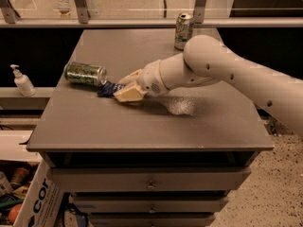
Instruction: Move rxbar blueberry near green can
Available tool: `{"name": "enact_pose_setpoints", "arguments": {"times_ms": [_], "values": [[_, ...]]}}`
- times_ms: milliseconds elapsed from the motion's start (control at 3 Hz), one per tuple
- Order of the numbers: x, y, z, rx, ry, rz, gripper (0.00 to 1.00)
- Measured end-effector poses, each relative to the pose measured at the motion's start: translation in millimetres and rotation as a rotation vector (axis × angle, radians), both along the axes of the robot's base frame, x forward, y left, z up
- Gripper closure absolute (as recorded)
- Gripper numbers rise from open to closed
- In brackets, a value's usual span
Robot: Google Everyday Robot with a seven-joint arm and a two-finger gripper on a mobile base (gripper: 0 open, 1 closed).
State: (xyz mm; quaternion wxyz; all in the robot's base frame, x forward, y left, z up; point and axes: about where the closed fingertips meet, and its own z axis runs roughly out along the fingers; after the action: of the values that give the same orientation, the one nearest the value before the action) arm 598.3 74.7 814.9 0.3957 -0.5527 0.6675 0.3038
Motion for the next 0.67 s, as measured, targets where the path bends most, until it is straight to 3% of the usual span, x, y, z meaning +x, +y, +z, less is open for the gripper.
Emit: {"name": "enact_pose_setpoints", "arguments": {"times_ms": [667], "values": [[1.4,-3.4,0.6,-0.006,0.003,-0.005,0.13]]}}
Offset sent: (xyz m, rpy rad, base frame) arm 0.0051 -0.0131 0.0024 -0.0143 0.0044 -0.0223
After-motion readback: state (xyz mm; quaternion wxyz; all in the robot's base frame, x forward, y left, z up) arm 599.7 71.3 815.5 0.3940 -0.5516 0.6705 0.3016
